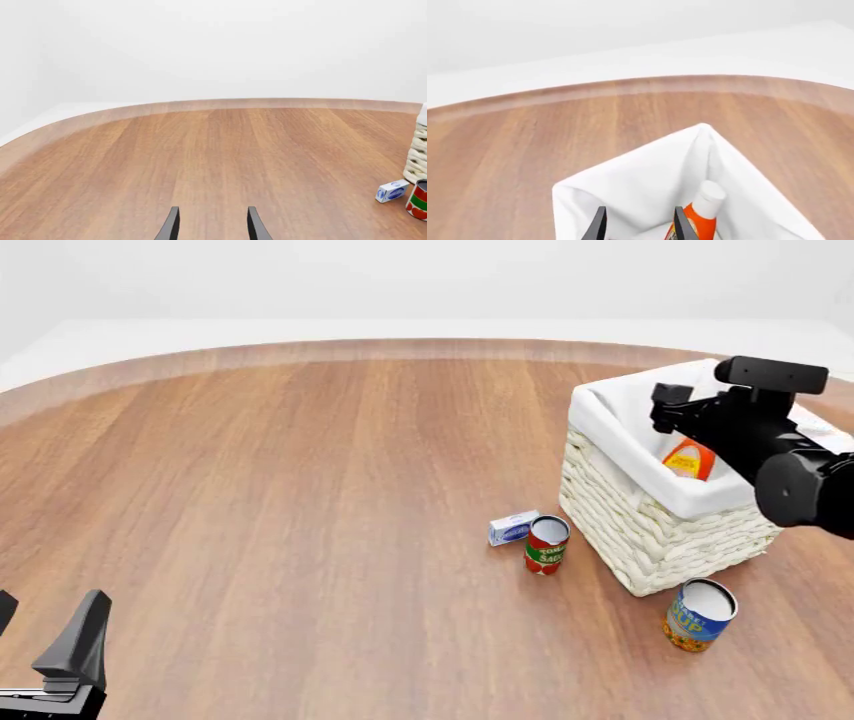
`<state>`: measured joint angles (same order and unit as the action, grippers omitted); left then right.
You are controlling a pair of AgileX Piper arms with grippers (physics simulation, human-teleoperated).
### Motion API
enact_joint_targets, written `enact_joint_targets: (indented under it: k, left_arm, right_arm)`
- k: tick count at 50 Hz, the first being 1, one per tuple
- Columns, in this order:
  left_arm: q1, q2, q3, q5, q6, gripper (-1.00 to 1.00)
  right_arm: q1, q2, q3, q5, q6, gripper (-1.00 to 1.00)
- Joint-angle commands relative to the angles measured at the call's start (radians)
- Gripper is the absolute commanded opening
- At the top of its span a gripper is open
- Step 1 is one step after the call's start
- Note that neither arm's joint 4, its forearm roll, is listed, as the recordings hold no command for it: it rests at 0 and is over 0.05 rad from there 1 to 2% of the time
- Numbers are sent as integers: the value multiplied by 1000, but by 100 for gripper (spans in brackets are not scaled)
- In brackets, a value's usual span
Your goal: Pick up the ketchup, and put it in the basket.
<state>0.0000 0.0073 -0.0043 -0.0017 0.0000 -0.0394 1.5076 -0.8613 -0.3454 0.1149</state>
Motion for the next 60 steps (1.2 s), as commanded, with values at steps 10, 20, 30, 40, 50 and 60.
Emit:
enact_joint_targets:
  k: [10,20,30,40,50,60]
  left_arm:
    - [0,0,0,0,0,100]
    - [0,0,0,0,0,100]
    - [0,0,0,0,0,100]
    - [0,0,0,0,0,100]
    - [0,0,0,0,0,100]
    - [0,0,0,0,0,100]
  right_arm:
    - [45,-34,22,-12,18,100]
    - [67,-60,35,-8,16,100]
    - [79,-63,46,-15,16,100]
    - [97,-92,45,4,9,100]
    - [124,-91,62,-15,9,100]
    - [154,-95,76,-23,4,100]
